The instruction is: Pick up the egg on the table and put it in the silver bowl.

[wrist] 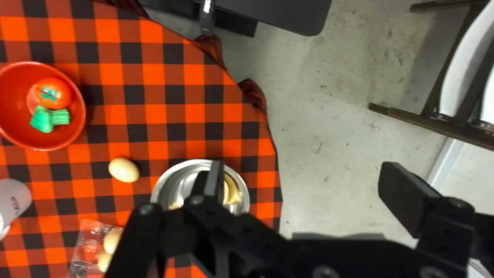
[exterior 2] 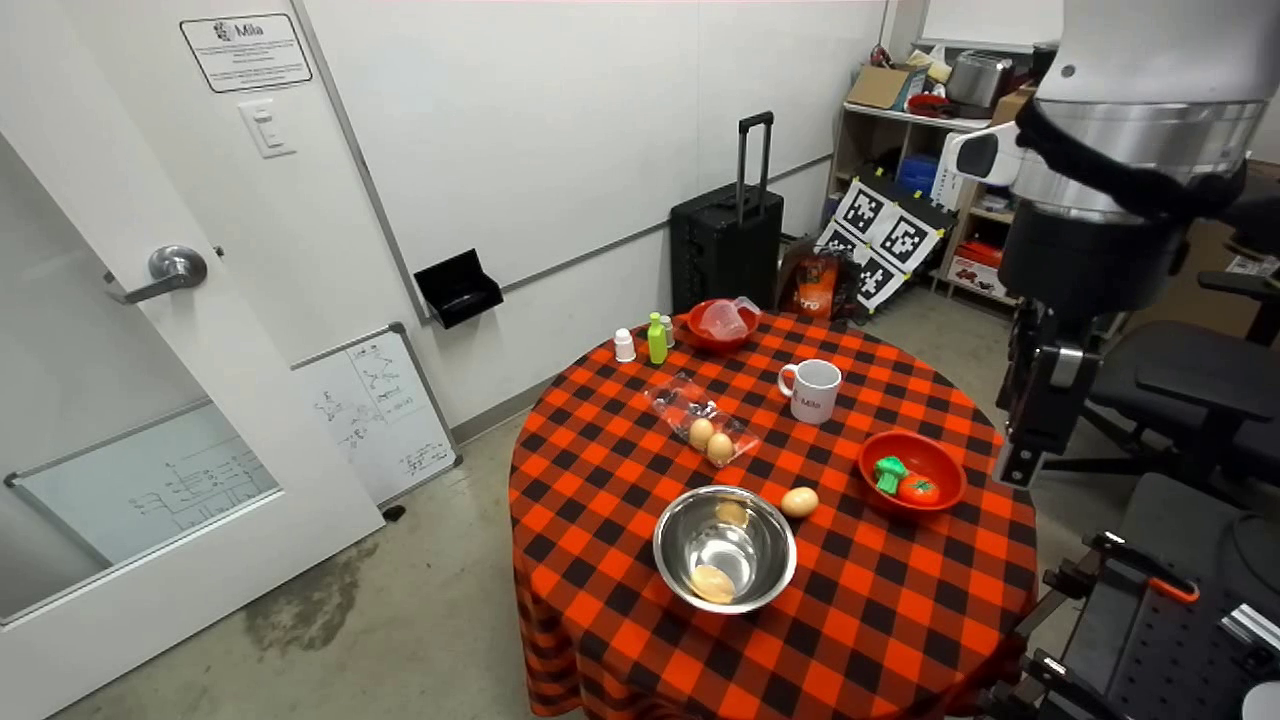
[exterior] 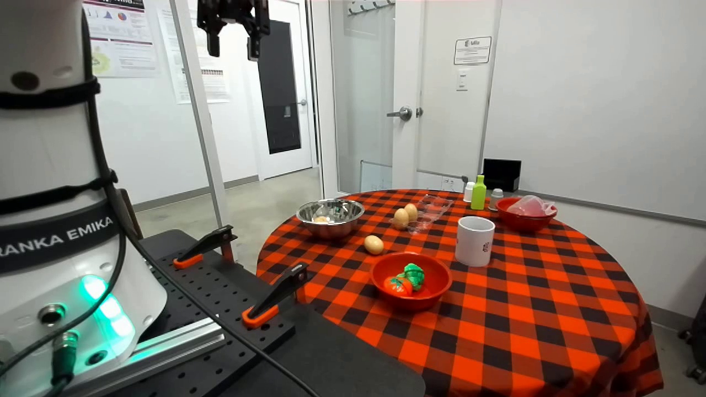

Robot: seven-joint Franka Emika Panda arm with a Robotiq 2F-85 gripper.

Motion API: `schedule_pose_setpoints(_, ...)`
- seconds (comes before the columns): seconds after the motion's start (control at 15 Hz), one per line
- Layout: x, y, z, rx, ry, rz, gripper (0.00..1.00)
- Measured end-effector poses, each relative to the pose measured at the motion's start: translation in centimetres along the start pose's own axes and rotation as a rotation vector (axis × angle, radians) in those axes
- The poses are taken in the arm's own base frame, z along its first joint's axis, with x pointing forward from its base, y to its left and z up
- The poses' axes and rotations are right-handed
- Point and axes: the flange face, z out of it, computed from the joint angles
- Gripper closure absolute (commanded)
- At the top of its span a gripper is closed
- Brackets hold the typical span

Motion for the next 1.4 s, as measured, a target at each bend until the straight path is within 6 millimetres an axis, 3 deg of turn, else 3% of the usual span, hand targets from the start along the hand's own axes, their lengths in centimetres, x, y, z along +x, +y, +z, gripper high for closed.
schedule_pose_setpoints(0.27, 1.2, 3.8, 2.4, -0.070, -0.001, 0.055, 0.00)
schedule_pose_setpoints(0.53, 2.7, 6.1, 5.6, -0.138, 0.009, 0.042, 0.00)
schedule_pose_setpoints(0.93, 4.3, 9.2, 11.4, -0.259, -0.108, -0.117, 0.00)
schedule_pose_setpoints(1.4, 7.8, 12.6, 16.6, -0.293, -0.222, -0.375, 0.00)
